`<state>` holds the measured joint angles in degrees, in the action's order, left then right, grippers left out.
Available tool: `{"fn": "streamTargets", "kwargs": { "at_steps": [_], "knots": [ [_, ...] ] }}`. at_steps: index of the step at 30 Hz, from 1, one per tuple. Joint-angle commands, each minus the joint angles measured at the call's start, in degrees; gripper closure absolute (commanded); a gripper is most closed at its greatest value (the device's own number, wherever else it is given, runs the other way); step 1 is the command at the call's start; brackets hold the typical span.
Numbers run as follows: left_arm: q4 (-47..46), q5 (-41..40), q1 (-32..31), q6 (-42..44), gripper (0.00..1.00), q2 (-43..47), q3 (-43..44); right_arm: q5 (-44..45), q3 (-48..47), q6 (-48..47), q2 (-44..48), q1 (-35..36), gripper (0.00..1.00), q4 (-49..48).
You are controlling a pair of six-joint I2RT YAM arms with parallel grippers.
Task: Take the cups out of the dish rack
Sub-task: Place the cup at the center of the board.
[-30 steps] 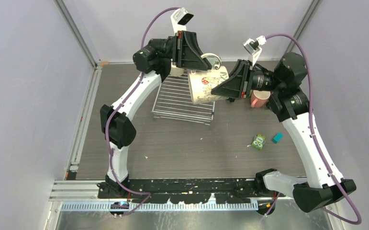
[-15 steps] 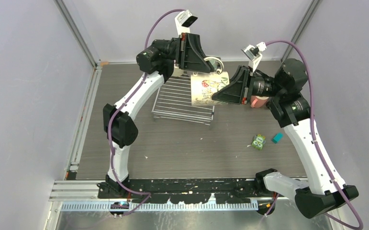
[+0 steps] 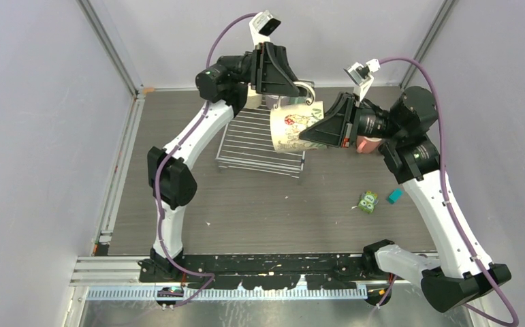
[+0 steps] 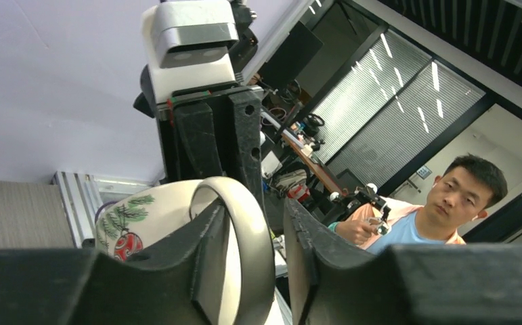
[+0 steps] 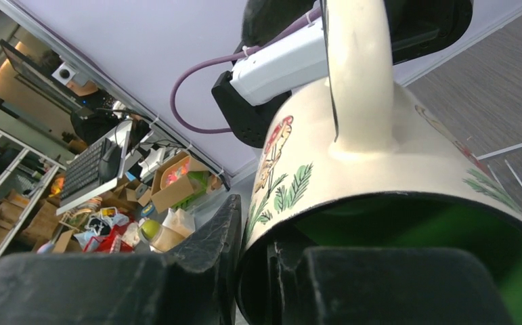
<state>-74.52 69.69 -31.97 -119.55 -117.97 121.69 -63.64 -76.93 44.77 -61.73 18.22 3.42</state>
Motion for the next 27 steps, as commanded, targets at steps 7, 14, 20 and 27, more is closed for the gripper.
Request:
{"fn": "streamTargets", "kwargs": {
  "at_steps": [7,14,20,27],
  "knots": [
    [1.7,-4.6,1.3,-0.9,0.43,-2.0,-0.3,5.8,0.0,-2.4,2.5,0.6,0.99,-3.9],
    [2.1,-4.8,2.3,-0.9,0.35,-3.3,-2.5,9.3,-0.7,-6.6,1.8,0.5,0.99,4.2],
    [5.8,-4.7,3.4,2.2,0.33,-3.5,-6.7,12.8,-0.7,-9.0,0.3,0.6,0.99,9.9],
    [16.1,-6.1,5.3,11.3,0.24,-2.2,-13.1,17.3,-0.6,-9.4,-1.8,0.5,0.99,13.8]
  ]
}}
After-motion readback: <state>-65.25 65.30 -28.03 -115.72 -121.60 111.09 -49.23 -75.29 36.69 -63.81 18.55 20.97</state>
